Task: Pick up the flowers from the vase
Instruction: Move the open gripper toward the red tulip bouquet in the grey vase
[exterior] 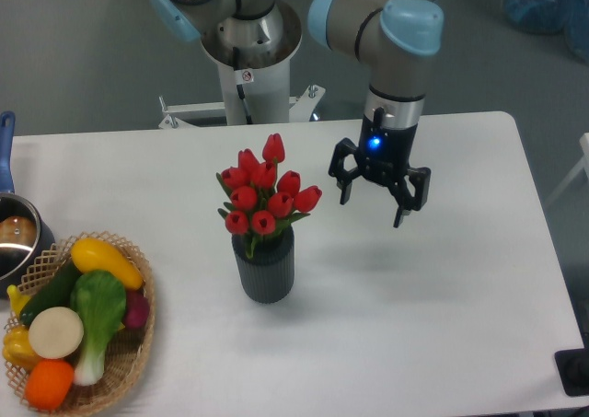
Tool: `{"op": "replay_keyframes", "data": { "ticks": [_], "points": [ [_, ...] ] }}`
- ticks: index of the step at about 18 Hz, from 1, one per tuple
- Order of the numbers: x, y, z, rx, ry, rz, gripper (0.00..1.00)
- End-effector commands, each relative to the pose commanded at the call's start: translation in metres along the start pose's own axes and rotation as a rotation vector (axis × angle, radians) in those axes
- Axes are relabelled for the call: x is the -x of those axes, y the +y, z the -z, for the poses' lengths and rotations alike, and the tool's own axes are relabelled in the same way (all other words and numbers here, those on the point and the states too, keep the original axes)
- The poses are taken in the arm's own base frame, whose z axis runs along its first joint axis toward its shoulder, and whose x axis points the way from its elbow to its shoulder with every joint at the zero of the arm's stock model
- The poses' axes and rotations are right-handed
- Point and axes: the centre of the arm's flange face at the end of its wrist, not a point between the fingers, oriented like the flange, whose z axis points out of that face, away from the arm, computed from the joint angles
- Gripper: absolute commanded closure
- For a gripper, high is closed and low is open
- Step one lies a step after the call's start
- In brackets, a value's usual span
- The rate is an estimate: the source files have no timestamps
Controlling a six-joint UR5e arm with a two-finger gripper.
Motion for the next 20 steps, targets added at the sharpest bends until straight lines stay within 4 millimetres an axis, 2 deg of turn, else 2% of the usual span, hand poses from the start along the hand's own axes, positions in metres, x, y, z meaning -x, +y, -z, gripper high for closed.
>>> {"op": "replay_keyframes", "data": {
  "ticks": [6, 11, 14, 20],
  "points": [
    [-0.010, -0.015, -0.012, -0.054, 0.041, -0.048, 0.00],
    [-0.011, -0.014, -0.011, -0.056, 0.044, -0.064, 0.00],
    [-0.018, -0.016, -0.014, -0.074, 0.060, -0.062, 0.00],
    [-0.023, -0.021, -0.015, -0.157, 0.091, -0.036, 0.00]
  ]
}}
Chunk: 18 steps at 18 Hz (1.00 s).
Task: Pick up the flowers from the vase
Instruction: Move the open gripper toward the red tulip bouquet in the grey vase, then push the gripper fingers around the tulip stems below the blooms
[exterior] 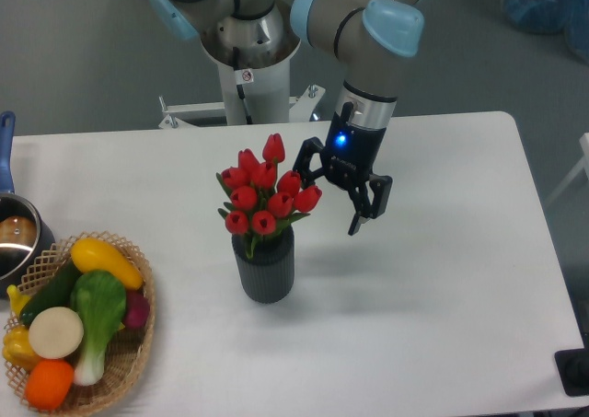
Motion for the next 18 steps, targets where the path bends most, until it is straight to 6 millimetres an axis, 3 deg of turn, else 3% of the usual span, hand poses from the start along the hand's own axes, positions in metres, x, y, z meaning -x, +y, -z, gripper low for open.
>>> {"op": "replay_keyframes", "data": {
  "ticks": [5, 11, 18],
  "points": [
    [-0.0017, 0.0011, -0.0006, -0.023, 0.009, 0.022, 0.00],
    [-0.0047, 0.0027, -0.0024, -0.219, 0.067, 0.079, 0.00],
    [-0.0065, 0.0047, -0.0061, -0.252, 0.083, 0.086, 0.00]
  ]
}}
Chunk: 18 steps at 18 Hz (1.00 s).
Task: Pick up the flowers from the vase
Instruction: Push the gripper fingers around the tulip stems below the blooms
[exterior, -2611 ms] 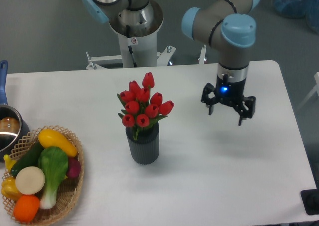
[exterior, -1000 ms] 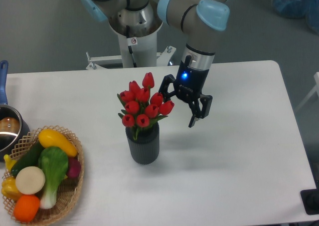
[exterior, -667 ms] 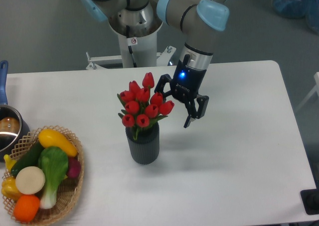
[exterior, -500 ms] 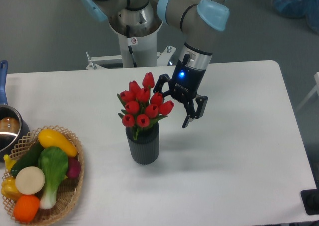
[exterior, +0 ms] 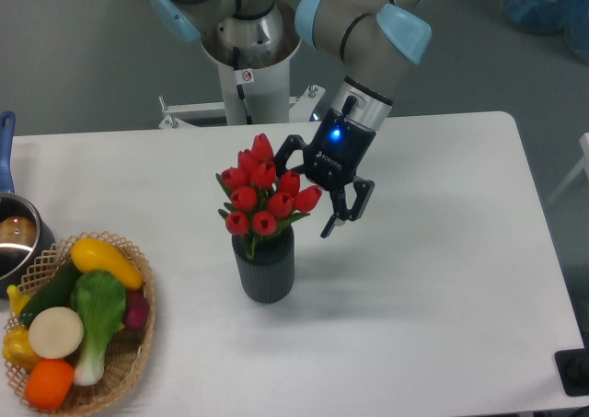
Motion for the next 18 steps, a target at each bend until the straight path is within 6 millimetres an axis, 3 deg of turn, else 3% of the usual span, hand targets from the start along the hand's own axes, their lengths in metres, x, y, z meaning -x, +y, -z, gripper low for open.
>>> {"op": "replay_keyframes", "data": {
  "ticks": [4, 12, 18],
  "points": [
    [0.006, 0.014, -0.021, -0.039, 0.049, 0.031, 0.00],
    [0.007, 0.011, -0.018, -0.112, 0.064, 0.044, 0.00],
    [0.002, 0.020, -0.020, -0.138, 0.076, 0.064, 0.01]
  ]
}}
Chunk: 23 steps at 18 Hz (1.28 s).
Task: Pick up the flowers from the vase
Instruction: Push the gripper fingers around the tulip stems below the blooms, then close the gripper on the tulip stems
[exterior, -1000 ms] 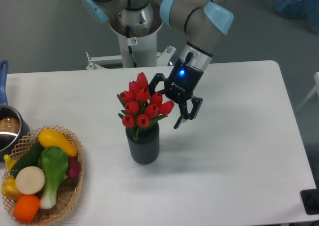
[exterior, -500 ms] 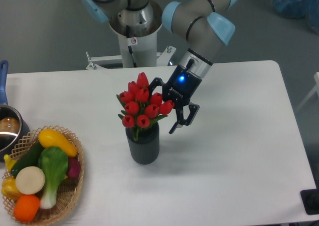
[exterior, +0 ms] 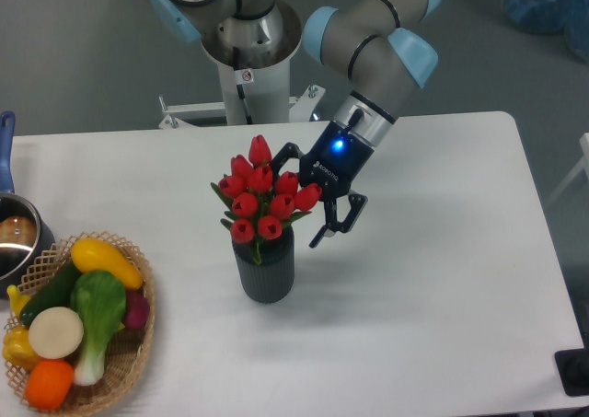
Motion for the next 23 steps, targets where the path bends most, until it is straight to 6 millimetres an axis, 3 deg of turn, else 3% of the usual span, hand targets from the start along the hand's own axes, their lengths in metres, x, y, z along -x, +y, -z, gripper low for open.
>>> {"op": "replay_keyframes", "data": {
  "ticks": [1, 3, 8, 10, 16, 23],
  "points": [
    [-0.002, -0.001, -0.001, 0.000, 0.003, -0.002, 0.04],
    [-0.003, -0.002, -0.002, -0.001, 0.005, -0.003, 0.31],
    [-0.007, -0.006, -0.004, -0.030, 0.018, -0.006, 0.53],
    [-0.009, -0.007, -0.005, -0.034, 0.022, -0.010, 0.59],
    [-0.016, 0.001, -0.008, -0.054, 0.033, -0.057, 0.64],
    [-0.021, -0.009, 0.000, -0.086, 0.027, -0.069, 0.87]
  ]
}}
